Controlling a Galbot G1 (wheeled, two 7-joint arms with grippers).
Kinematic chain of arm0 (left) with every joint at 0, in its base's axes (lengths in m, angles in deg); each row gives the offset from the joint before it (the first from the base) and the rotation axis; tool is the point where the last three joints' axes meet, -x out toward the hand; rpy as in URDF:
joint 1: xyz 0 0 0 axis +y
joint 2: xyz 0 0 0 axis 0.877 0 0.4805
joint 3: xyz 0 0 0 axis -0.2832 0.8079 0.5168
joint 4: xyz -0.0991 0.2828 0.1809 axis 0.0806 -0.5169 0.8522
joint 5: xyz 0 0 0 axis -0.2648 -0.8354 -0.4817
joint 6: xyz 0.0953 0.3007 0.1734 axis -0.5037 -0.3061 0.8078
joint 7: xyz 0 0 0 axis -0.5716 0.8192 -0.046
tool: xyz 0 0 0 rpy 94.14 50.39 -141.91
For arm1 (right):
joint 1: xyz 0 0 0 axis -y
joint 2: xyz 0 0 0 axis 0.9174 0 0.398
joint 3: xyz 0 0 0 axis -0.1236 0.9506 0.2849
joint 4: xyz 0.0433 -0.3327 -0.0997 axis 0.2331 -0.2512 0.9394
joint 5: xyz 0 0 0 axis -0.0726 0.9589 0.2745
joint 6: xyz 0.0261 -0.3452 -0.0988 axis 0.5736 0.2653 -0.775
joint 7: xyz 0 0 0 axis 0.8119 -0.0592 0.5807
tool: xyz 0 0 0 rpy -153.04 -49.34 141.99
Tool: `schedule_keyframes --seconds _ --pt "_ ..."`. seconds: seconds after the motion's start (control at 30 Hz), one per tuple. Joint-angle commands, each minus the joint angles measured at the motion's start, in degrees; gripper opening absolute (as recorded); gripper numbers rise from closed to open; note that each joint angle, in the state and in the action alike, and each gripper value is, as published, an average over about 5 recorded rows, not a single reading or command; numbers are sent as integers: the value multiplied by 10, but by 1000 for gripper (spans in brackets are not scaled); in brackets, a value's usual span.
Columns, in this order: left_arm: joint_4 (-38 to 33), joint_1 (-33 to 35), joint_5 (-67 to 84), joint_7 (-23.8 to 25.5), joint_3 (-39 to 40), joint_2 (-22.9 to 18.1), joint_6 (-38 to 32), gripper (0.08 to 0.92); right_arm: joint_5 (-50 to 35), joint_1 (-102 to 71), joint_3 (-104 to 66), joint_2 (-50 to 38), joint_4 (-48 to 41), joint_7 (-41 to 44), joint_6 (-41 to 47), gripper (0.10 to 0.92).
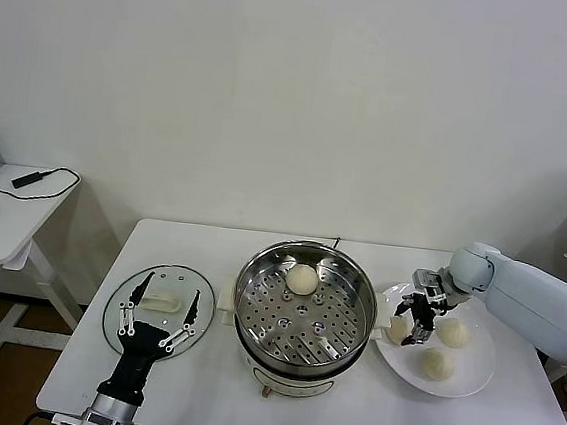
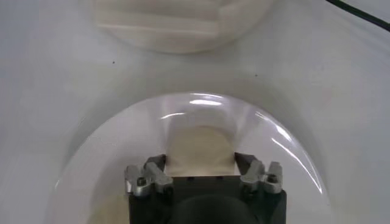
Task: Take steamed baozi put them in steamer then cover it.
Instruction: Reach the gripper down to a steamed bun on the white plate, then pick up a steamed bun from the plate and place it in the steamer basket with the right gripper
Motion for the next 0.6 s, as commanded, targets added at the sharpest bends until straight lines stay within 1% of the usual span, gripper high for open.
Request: schedule_keyframes --seconds 0.03,0.2,0.3,0.43,0.6 --pt "-4 -1 0 -2 -2 1 5 823 1 14 -1 -7 12 1 1 681" --pt "-9 -2 0 -2 0 2 7 823 -8 93 20 -24 42 60 2 663" --pt "-10 -3 0 -2 4 3 6 823 -35 188 79 -20 70 104 5 657" --pt "-16 -3 -3 -5 9 6 14 823 -69 332 174 2 131 141 13 653" --pt "-20 -2 -13 -7 14 8 19 823 -115 441 232 51 204 153 32 653"
